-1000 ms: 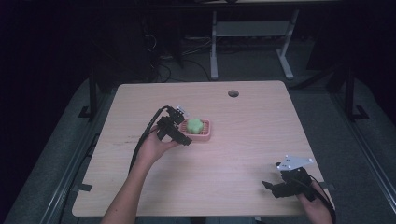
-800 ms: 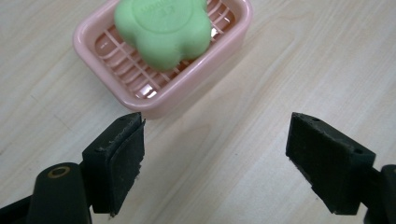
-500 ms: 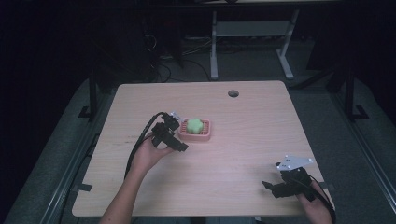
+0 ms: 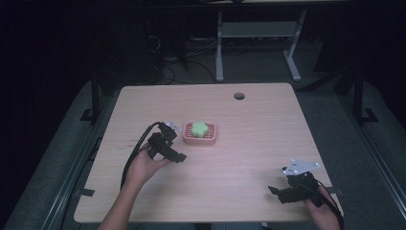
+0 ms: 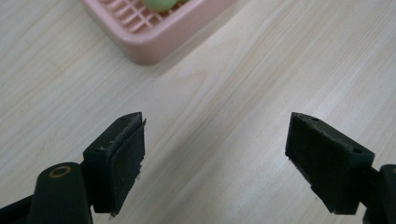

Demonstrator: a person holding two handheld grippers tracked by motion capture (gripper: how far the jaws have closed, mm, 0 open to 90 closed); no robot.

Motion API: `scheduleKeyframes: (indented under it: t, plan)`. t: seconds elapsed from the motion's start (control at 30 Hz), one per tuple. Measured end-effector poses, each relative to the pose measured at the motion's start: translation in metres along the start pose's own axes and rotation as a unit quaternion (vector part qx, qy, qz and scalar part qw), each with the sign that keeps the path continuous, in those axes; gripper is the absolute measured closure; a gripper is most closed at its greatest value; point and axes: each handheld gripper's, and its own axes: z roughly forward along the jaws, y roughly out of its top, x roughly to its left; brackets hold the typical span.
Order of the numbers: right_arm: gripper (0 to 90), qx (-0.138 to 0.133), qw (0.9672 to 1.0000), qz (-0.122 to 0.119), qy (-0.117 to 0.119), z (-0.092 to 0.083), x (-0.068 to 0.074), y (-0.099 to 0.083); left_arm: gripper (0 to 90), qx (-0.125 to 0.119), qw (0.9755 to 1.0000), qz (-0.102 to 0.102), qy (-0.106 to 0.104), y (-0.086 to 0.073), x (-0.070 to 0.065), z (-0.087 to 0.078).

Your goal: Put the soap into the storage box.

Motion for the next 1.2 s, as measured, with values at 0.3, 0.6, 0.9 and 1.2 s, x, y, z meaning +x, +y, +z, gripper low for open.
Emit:
scheduleKeyframes:
  t: [0.3, 0.6, 0.9, 1.2]
  plan:
    - [14.0, 0.003, 1.0, 0.002, -0.004, 0.0, 0.0, 0.0, 19.6, -0.007, 1.0, -0.003, 0.003, -0.017, -0.001, -0.004]
    - [14.0, 0.003, 1.0, 0.002, -0.005, 0.0, 0.0, 0.0, 19.5, -0.01, 0.9999, -0.008, 0.004, -0.037, 0.0, -0.006]
    - [14.0, 0.005, 0.9999, 0.004, -0.007, 0.001, -0.001, -0.001, 19.5, -0.021, 0.9997, -0.015, 0.005, -0.05, -0.003, -0.01]
    - [14.0, 0.003, 0.9999, 0.004, -0.01, 0.0, -0.001, -0.001, 19.5, -0.026, 0.9995, -0.015, 0.007, -0.065, -0.006, -0.016]
